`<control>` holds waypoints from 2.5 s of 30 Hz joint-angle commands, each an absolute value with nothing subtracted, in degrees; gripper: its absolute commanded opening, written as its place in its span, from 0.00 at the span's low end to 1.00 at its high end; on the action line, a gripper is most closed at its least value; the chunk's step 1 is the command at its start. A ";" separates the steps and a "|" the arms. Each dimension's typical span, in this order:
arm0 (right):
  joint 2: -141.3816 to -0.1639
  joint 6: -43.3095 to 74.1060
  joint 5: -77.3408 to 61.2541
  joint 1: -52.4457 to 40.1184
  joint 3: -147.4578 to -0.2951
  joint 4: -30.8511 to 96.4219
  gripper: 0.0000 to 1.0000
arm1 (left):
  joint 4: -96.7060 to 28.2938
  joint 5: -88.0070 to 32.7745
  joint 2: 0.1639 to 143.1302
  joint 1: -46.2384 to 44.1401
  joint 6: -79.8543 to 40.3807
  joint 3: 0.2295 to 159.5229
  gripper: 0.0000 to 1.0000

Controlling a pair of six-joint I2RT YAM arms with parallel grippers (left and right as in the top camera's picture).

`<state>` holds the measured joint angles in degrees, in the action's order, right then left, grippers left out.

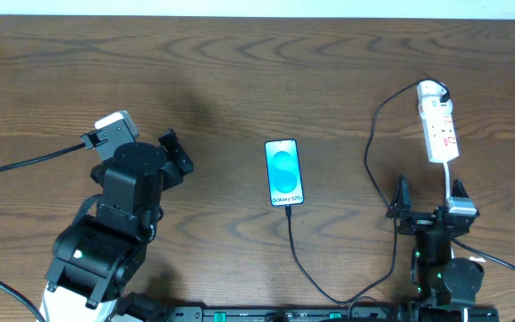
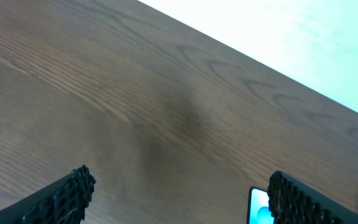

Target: Plug charger to phone and switch on socket

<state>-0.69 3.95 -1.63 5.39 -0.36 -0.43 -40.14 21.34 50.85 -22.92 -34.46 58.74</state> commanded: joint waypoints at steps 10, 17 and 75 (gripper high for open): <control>-0.27 4.64 2.96 5.17 -0.27 3.92 0.99 | -40.29 22.35 50.85 -22.57 -34.09 59.27 0.91; -0.25 4.60 3.86 5.15 -0.25 3.70 0.99 | -40.29 22.35 50.85 -22.57 -34.09 59.27 0.92; -0.25 6.68 5.21 5.21 -0.25 3.84 0.99 | -40.29 22.35 50.85 -22.57 -34.09 59.27 0.91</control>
<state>-0.69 9.47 6.00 5.39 -0.36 3.49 -40.16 21.34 50.85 -22.92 -34.46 58.74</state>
